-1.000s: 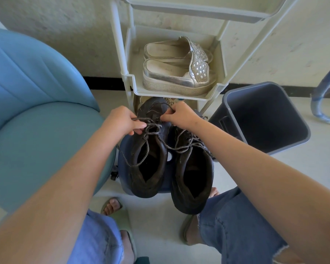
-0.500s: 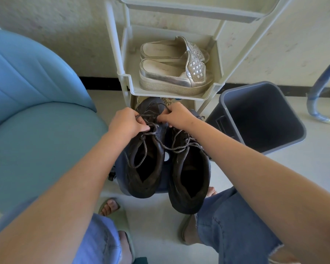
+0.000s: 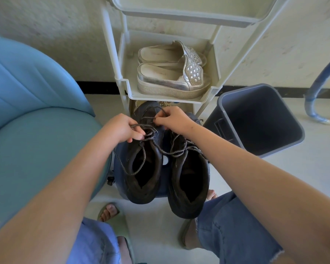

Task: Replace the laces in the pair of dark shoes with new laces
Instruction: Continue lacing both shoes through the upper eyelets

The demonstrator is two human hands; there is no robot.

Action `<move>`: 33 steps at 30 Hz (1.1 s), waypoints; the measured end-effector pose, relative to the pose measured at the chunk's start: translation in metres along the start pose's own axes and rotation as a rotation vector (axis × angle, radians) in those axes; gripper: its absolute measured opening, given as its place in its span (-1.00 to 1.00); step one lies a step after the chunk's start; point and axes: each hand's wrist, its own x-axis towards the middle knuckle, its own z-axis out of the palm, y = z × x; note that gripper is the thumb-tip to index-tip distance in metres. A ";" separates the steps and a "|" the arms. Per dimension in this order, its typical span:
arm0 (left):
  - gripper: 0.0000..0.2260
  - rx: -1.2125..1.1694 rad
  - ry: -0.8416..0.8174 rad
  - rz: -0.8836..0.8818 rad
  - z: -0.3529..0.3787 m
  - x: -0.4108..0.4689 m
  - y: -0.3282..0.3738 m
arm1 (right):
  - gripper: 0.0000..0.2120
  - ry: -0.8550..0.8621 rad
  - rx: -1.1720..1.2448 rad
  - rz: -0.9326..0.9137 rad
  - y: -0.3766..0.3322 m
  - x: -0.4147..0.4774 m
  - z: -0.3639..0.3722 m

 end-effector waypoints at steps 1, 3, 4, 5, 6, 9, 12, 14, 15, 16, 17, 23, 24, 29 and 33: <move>-0.94 -0.009 -0.015 -0.017 -0.002 -0.002 0.001 | -0.94 -0.004 0.033 0.013 -0.001 0.000 0.000; -0.89 -0.110 0.011 -0.075 -0.006 -0.004 0.003 | -0.91 -0.025 0.090 0.045 -0.002 0.000 0.000; -0.84 -0.208 0.047 -0.130 -0.010 -0.002 0.003 | -0.90 -0.041 0.101 0.059 -0.002 0.001 -0.001; -0.81 -0.310 0.087 -0.191 -0.014 0.000 0.003 | -0.90 -0.057 0.102 0.068 -0.002 0.001 -0.002; -0.80 -0.396 0.127 -0.241 -0.018 0.001 0.003 | -0.92 -0.071 0.097 0.070 -0.002 0.002 -0.003; -0.73 -0.436 0.137 -0.270 -0.023 0.002 0.007 | -0.94 -0.093 0.083 0.059 -0.003 0.002 -0.007; -0.75 -0.288 0.017 -0.241 -0.014 -0.003 0.016 | -0.89 -0.075 0.074 0.035 -0.005 0.001 -0.011; -0.76 -0.190 -0.038 -0.221 -0.011 -0.004 0.019 | -0.85 -0.058 0.048 0.027 -0.006 0.002 -0.013; -0.76 -0.149 -0.029 -0.209 -0.010 -0.003 0.019 | -0.83 -0.050 0.032 0.025 -0.006 0.003 -0.013; -0.78 -0.119 -0.003 -0.189 -0.010 -0.001 0.018 | -0.82 -0.045 0.017 0.021 -0.006 0.003 -0.014; -0.80 -0.098 0.020 -0.164 -0.010 0.001 0.016 | -0.82 -0.042 -0.001 0.015 -0.005 0.004 -0.014; -0.91 -0.076 0.069 -0.143 -0.006 0.006 0.013 | -0.85 -0.032 -0.078 0.011 -0.005 0.007 -0.014; -0.92 -0.077 0.083 -0.148 -0.006 0.007 0.012 | -0.87 -0.031 -0.079 0.015 -0.005 0.007 -0.014; -0.93 -0.084 0.132 -0.130 -0.006 0.011 0.009 | -0.95 -0.020 -0.118 0.021 -0.008 0.008 -0.013; -0.96 -0.061 0.127 -0.139 -0.006 0.010 0.017 | -0.92 -0.028 -0.179 0.023 -0.011 0.008 -0.011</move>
